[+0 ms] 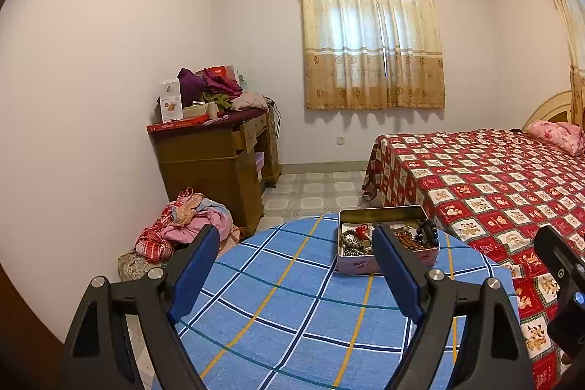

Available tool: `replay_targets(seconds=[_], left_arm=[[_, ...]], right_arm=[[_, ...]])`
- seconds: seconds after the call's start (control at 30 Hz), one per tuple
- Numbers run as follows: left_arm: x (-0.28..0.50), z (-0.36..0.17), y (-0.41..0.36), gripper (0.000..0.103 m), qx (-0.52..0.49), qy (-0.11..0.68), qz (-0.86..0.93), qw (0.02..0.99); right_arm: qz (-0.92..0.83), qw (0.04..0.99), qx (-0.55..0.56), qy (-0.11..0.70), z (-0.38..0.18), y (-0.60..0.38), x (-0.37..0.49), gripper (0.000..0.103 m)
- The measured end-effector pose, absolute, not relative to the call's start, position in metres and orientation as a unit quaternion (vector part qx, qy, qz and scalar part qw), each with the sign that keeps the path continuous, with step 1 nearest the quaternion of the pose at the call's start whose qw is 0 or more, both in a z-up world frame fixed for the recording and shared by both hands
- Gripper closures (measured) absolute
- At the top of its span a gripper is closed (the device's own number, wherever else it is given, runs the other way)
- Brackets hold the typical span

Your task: Organize jewelry

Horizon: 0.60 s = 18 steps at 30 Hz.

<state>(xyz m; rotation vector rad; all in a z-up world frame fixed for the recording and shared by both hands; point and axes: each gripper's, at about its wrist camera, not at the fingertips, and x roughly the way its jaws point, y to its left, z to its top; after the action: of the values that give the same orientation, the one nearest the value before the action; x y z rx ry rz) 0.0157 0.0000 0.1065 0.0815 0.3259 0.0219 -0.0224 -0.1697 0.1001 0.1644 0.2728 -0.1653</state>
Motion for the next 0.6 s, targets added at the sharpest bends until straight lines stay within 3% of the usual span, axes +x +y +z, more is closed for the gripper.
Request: replay_targets(seconds=[0.6], left_arm=[[0.033,0.096,0.005,0.018,0.008,0.207,-0.01,0.978]], right_arm=[[-0.078,0.983,0.083,0.147,0.091,-0.174,-0.017,0.0]])
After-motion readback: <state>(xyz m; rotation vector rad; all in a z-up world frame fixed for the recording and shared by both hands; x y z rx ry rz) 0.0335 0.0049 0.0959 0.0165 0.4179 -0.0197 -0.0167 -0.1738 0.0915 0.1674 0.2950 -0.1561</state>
